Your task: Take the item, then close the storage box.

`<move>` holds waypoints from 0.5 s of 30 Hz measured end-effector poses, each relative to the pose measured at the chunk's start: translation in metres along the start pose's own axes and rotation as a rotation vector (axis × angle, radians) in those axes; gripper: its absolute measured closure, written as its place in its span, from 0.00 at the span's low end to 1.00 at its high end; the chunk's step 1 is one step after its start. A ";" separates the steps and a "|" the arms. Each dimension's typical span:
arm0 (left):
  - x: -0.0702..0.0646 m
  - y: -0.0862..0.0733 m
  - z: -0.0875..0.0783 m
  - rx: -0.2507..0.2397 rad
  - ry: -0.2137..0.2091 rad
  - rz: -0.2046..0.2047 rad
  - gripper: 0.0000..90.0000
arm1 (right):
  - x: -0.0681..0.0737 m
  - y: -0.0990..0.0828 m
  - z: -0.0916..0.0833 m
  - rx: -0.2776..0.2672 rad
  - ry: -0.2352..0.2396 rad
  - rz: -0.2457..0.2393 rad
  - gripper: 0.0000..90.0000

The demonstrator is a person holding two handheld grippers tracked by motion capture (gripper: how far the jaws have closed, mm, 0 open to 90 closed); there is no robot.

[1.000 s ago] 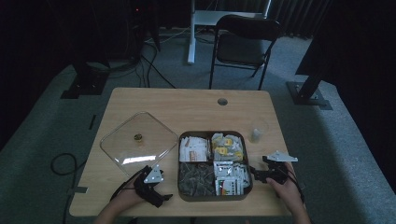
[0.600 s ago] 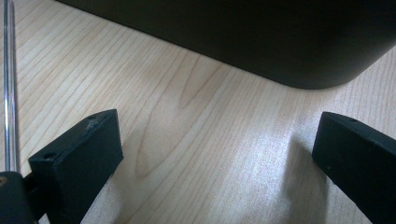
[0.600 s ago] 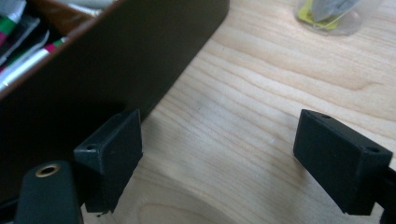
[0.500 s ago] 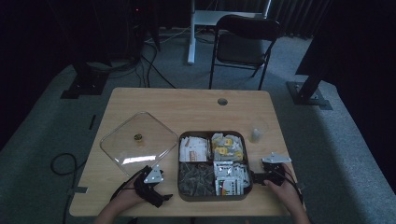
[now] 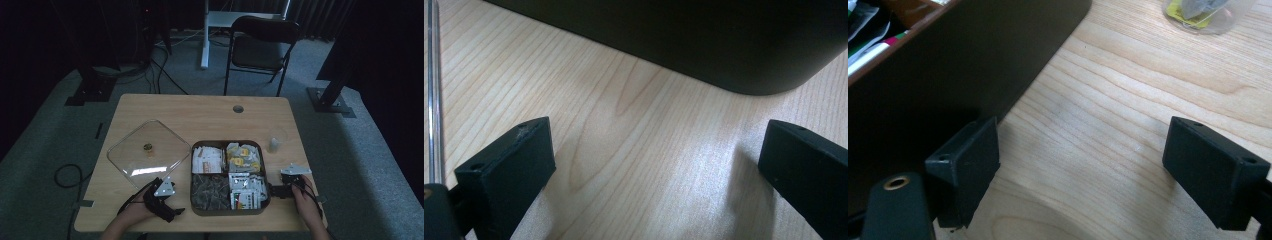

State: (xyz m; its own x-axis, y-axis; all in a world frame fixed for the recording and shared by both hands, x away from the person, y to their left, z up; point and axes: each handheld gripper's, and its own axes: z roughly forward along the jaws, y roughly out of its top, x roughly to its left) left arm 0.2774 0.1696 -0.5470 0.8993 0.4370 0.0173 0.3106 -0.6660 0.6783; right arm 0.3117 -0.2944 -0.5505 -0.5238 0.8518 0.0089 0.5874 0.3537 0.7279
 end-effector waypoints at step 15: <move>0.001 -0.001 -0.001 -0.002 -0.003 0.005 0.02 | 0.001 0.000 0.000 0.004 -0.012 0.010 0.14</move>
State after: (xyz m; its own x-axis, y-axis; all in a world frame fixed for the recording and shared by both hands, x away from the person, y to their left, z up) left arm 0.2773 0.1712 -0.5469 0.9016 0.4321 0.0186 0.3057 -0.6669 0.6796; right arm 0.3116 -0.2937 -0.5507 -0.5105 0.8598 0.0084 0.5951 0.3463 0.7252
